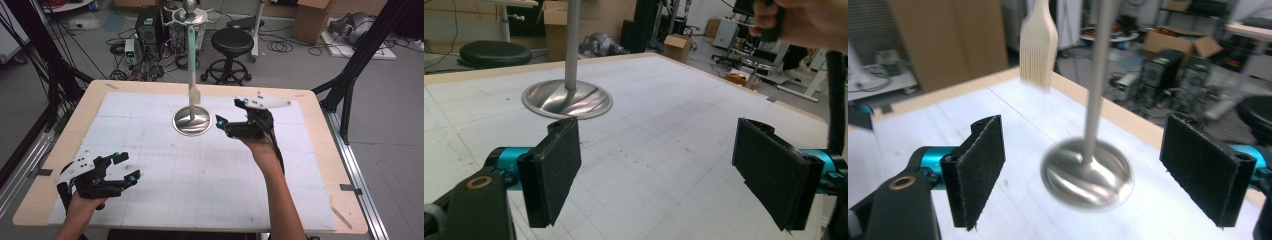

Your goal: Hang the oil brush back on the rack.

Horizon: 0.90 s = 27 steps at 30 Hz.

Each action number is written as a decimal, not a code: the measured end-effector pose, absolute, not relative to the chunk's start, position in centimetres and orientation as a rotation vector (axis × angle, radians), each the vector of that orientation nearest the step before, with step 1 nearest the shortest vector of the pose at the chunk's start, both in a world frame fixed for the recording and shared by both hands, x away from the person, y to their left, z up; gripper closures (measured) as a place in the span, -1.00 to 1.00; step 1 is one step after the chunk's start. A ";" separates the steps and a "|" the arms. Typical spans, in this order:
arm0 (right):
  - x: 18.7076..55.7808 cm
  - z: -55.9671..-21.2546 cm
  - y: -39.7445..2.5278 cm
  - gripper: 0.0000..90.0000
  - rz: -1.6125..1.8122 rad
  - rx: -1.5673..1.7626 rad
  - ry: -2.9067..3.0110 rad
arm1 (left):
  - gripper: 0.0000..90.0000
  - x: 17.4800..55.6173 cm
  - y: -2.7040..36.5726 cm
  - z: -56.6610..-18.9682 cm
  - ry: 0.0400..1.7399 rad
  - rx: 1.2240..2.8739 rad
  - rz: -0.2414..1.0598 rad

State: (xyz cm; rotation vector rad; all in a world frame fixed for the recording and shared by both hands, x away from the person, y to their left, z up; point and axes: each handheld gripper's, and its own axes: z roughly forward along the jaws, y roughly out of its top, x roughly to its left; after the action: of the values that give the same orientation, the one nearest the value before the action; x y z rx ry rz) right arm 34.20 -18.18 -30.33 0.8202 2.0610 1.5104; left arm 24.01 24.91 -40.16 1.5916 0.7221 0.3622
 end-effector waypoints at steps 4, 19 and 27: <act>31.1 -32.7 -20.7 -0.64 1.487 0.886 2.007 | -0.56 24.0 24.9 -40.3 0.726 1.590 0.365; 23.0 -39.7 -26.6 -0.64 1.380 1.039 1.927 | -0.56 24.1 25.1 -40.4 0.751 1.567 0.386; 21.7 -39.6 -27.2 -0.64 1.413 1.051 1.895 | -0.56 24.0 25.2 -40.5 0.753 1.564 0.393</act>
State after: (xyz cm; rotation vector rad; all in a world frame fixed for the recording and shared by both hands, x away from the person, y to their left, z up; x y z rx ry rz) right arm 21.69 -27.19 -39.58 1.0507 1.8946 1.4131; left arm 23.99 25.21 -40.50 1.5643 0.7526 0.3925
